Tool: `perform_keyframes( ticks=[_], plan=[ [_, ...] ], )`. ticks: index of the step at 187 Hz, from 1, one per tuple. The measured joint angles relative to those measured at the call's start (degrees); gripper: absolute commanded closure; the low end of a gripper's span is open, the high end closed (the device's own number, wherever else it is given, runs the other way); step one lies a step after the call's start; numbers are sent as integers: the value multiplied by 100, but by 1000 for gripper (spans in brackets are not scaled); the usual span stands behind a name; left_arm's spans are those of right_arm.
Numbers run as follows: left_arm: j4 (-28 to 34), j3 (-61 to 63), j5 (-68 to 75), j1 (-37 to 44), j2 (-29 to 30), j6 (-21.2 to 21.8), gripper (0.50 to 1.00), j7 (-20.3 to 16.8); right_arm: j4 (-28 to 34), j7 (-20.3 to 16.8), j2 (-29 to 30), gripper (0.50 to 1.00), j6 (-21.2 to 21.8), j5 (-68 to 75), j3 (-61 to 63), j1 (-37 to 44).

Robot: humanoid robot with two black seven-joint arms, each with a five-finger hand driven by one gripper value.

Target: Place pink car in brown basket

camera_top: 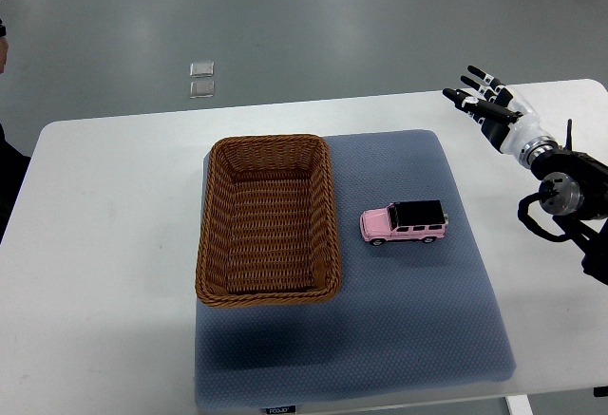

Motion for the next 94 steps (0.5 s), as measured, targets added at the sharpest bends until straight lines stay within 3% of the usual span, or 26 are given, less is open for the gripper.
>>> perform_keyframes(
  ticks=[94],
  plan=[
    [0,-12,3,0,0,-1,500,0,15,0,-1,583,0,0,-19,5]
  ],
)
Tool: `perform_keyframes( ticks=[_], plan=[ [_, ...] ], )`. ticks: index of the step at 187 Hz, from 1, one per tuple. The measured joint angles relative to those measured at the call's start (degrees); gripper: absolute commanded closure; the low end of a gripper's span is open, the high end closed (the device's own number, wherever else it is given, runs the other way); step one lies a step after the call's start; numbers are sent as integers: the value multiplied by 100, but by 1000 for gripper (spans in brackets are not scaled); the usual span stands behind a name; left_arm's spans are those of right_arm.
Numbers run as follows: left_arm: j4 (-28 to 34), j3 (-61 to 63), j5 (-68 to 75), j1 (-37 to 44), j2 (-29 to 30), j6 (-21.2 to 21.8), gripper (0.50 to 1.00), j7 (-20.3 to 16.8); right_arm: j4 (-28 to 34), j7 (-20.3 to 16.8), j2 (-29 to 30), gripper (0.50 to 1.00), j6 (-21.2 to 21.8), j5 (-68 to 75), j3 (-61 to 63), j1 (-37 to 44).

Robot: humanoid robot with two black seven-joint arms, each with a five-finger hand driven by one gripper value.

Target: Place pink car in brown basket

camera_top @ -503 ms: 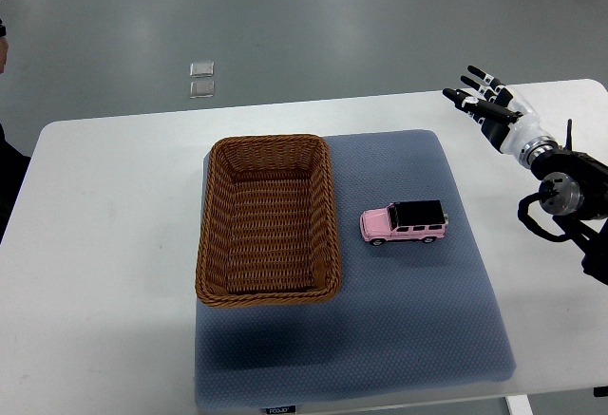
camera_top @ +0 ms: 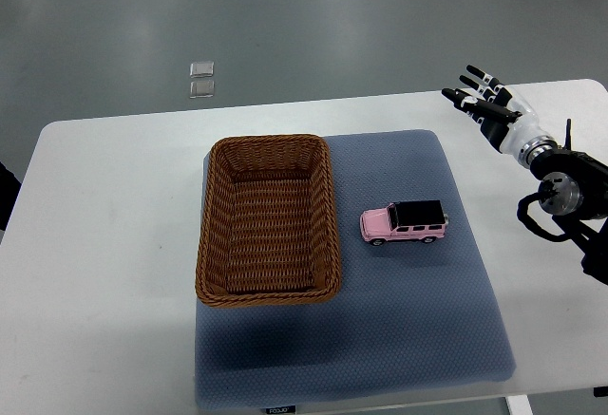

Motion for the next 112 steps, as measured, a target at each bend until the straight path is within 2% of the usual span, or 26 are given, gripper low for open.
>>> perform_keyframes(
  ticks=[112],
  plan=[
    [-9,-5,-3,0,0,0,500,0,-7,-3,-8,581,35,-8,-17,13]
  ],
)
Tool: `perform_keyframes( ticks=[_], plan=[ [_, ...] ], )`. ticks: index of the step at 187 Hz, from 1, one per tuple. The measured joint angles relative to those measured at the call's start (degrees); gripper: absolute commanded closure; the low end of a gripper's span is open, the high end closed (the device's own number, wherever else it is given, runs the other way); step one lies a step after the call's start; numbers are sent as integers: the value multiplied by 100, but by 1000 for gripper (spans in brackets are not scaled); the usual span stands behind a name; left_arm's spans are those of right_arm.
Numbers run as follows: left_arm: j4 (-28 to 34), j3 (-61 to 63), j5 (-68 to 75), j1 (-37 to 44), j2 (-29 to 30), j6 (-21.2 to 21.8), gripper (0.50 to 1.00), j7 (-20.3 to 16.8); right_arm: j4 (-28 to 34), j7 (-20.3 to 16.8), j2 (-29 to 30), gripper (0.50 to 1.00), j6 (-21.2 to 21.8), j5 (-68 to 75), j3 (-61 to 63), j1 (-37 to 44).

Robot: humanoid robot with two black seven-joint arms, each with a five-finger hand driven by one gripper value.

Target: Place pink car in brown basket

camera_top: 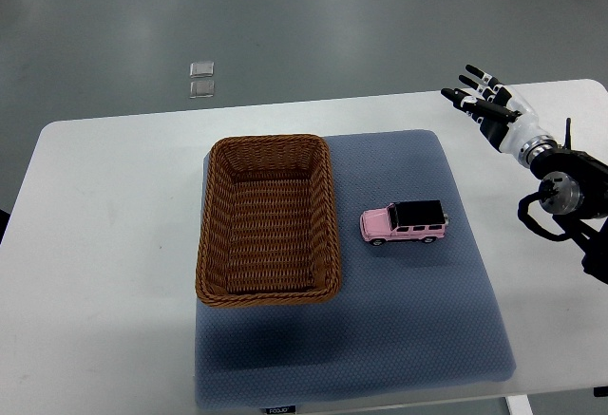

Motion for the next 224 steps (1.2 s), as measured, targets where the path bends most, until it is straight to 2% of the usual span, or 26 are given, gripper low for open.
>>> perform_keyframes(
  ticks=[128,177,193,224],
  plan=[
    [30,1,0,0,0,3,500,0,9,16,12,583,-2,17,62,-14],
    [44,3,0,-1,0,2,500,0,9,161,17,583,72,17,58,-16],
    [44,7,0,-1,0,2,500,0,9,159,4,581,216,8,31,-6],
    [36,9,0,-1,0,2,500,0,27,152,-152,583,827,-325,-52,34]
  ],
)
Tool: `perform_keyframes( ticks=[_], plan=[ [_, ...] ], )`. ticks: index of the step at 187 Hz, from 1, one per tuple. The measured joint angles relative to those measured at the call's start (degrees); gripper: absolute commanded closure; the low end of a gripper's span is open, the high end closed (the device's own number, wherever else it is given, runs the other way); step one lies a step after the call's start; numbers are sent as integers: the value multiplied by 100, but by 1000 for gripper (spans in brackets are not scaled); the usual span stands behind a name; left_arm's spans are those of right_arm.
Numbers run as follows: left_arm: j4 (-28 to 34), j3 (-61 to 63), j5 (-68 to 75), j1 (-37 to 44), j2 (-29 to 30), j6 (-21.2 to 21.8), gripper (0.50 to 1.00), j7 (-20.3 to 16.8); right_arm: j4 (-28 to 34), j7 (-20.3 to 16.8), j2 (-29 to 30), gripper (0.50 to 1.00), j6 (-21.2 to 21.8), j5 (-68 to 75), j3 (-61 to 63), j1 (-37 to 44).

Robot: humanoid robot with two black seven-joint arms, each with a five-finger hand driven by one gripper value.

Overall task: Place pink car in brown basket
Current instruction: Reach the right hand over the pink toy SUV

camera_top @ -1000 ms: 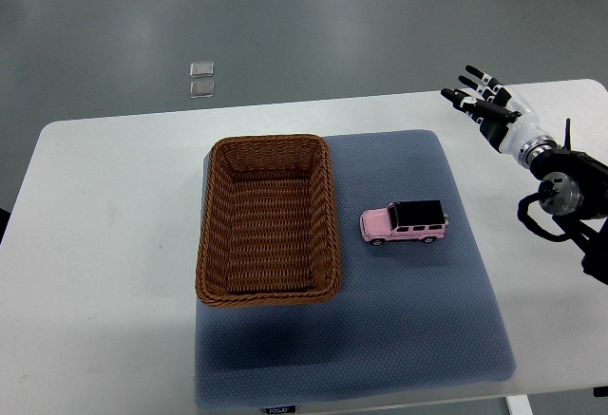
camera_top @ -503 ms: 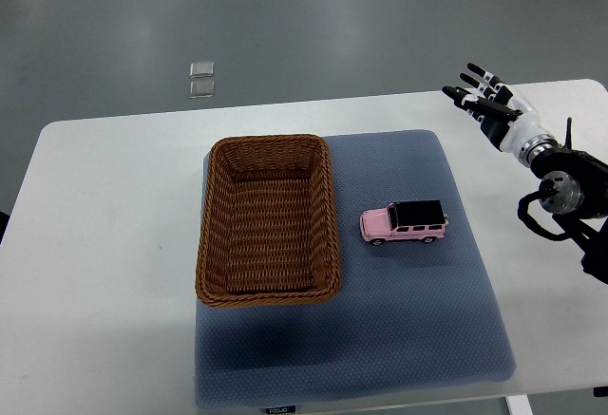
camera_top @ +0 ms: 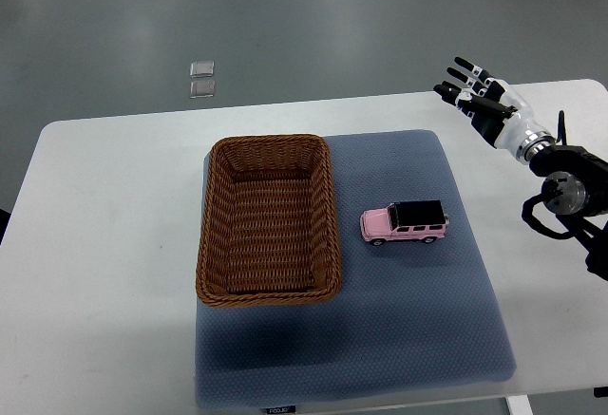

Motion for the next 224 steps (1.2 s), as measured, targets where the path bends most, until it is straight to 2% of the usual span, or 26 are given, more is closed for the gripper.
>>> perform_keyframes(
  ticks=[53,90,142,187,224],
  plan=[
    [-2,0,0,1,0,-2,500,0,456,99,-607,587,871,-2125,0,59],
    [-10,7,0,2,0,-2,500,0,1108,293,-1068,587,1205,-3764,-24,80],
    [1,9,3,2,0,7,500,0,1910,583,-1376,589,1208,-6103,-172,59],
    [8,9,11,1,0,9,500,3,2458,644,-1515,589,1177,-6582,-489,72],
    [8,9,11,1,0,8,500,9,2531,623,-1538,591,1004,-7063,-813,72]
  ],
)
